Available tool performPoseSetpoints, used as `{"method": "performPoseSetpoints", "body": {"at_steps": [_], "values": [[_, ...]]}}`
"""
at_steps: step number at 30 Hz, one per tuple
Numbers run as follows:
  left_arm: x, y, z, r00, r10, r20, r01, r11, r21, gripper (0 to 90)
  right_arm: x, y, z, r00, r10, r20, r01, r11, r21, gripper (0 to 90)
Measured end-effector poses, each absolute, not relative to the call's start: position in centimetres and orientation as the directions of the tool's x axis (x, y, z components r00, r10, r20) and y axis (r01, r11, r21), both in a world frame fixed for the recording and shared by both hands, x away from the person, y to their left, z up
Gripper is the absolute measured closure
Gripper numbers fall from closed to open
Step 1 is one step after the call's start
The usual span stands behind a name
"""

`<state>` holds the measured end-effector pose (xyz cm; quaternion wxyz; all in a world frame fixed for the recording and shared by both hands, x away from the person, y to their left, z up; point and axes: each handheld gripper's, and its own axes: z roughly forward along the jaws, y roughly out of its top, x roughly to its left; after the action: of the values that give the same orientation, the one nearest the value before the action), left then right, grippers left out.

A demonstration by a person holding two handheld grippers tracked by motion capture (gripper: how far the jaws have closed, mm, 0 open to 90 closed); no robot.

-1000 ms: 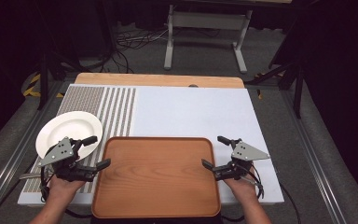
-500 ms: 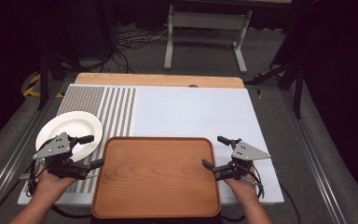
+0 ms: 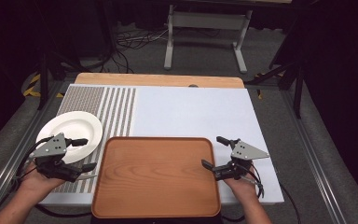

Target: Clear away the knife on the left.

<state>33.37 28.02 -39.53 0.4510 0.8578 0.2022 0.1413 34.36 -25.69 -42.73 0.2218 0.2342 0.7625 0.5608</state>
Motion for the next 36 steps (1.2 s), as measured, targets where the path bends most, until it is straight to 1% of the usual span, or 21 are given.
{"method": "performPoseSetpoints", "body": {"at_steps": [5,7,14,23,33,36], "values": [[33.4,28.3,-39.5,0.881,0.469,0.064,0.230,-0.541,0.809,13.6,34.4,-25.7,-42.7,-0.794,0.604,-0.072,0.110,0.260,0.959,1.3],[33.5,28.4,-39.6,0.883,0.462,0.080,0.233,-0.581,0.780,15.2,34.4,-25.7,-42.7,-0.794,0.604,-0.073,0.111,0.262,0.959,1.4],[33.8,28.7,-39.7,0.893,0.444,0.080,0.244,-0.624,0.742,16.3,34.5,-25.7,-42.8,-0.795,0.603,-0.071,0.118,0.269,0.956,1.5],[33.8,28.7,-40.1,0.912,0.398,0.101,0.238,-0.714,0.659,16.4,34.6,-25.7,-42.9,-0.798,0.599,-0.065,0.125,0.271,0.954,1.4],[33.6,29.0,-40.1,0.933,0.347,0.096,0.228,-0.776,0.588,17.5,34.5,-25.7,-42.8,-0.802,0.594,-0.064,0.123,0.269,0.955,1.4],[33.7,29.3,-40.1,0.941,0.324,0.095,0.223,-0.809,0.544,18.1,34.6,-25.7,-42.9,-0.805,0.590,-0.062,0.125,0.270,0.955,1.4]]}}
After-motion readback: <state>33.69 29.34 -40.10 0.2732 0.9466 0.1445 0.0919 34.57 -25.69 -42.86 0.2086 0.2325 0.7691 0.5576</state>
